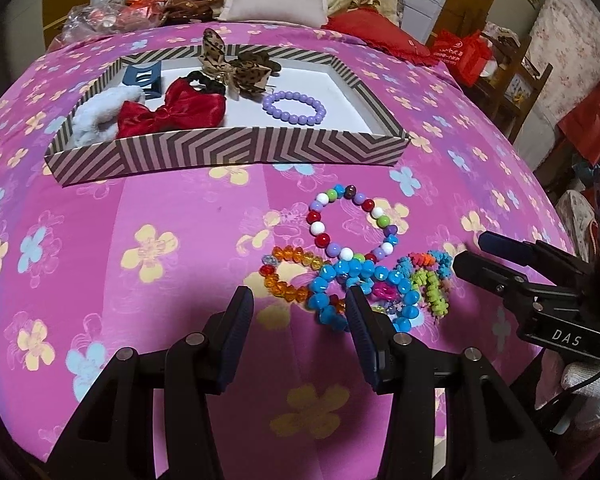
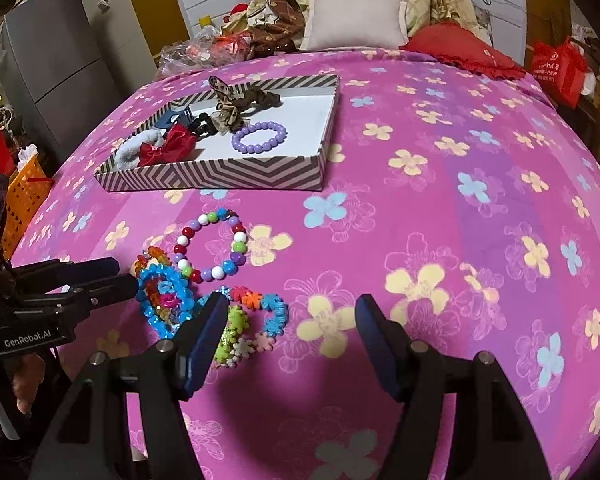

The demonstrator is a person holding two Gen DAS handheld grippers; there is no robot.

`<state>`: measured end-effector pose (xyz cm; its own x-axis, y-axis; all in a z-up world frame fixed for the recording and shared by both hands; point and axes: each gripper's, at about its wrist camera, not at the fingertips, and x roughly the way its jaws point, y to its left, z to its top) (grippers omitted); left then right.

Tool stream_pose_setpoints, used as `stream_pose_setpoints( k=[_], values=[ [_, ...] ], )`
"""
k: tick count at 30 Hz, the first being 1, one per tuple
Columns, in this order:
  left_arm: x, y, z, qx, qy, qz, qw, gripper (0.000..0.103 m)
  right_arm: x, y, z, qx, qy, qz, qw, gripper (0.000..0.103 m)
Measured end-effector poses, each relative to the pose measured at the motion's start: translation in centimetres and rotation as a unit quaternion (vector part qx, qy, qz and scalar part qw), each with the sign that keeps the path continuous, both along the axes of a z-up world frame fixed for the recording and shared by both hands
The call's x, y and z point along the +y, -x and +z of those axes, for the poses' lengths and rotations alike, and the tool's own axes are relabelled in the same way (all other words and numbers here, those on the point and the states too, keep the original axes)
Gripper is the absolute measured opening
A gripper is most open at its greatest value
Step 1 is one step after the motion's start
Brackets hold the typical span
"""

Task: Organize jewelry
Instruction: 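Move both tools back to the remaining beaded bracelets, then grasp the blue bead bracelet with the left tool while the right grasps the green flower bracelet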

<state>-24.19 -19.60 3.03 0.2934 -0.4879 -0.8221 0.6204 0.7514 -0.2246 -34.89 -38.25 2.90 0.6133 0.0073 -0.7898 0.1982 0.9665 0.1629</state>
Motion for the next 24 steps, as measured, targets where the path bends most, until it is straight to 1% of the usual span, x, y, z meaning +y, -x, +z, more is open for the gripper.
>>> stream_pose_setpoints(
  k=[10, 11, 13, 14, 16, 19, 24],
  values=[
    [-0.8, 0.2, -0.6, 0.002, -0.004, -0.012, 0.9999, 0.044, -0.1, 0.1, -0.1, 0.002, -0.001, -0.001, 1.0, 0.07],
    [-0.9, 0.2, -0.6, 0.003, -0.001, -0.014, 0.9999, 0.042, -0.2, 0.1, -0.1, 0.003, -0.001, -0.001, 1.0, 0.07],
    [-1.1, 0.1, -0.8, 0.007, 0.001, -0.017, 0.9998, 0.029, -0.3, 0.3, -0.1, 0.004, -0.002, -0.002, 1.0, 0.07],
    [-1.2, 0.1, -0.9, 0.009, 0.006, -0.02, 0.9997, 0.028, -0.4, 0.4, -0.1, 0.004, -0.002, -0.003, 1.0, 0.07],
    [-1.3, 0.1, -0.9, 0.012, 0.02, -0.027, 0.9994, 0.015, -0.4, 0.6, -0.2, 0.005, -0.005, -0.001, 1.0, 0.07],
    [-1.4, 0.2, -0.7, 0.01, 0.02, -0.031, 0.9993, 0.009, -0.1, 0.7, -0.3, 0.007, -0.008, 0.007, 1.0, 0.07],
    [0.2, -0.5, 0.5, 0.012, 0.042, -0.016, 0.9989, 0.008, 1.3, 0.6, -0.4, 0.014, -0.001, 0.034, 0.999, 0.069]
  ],
)
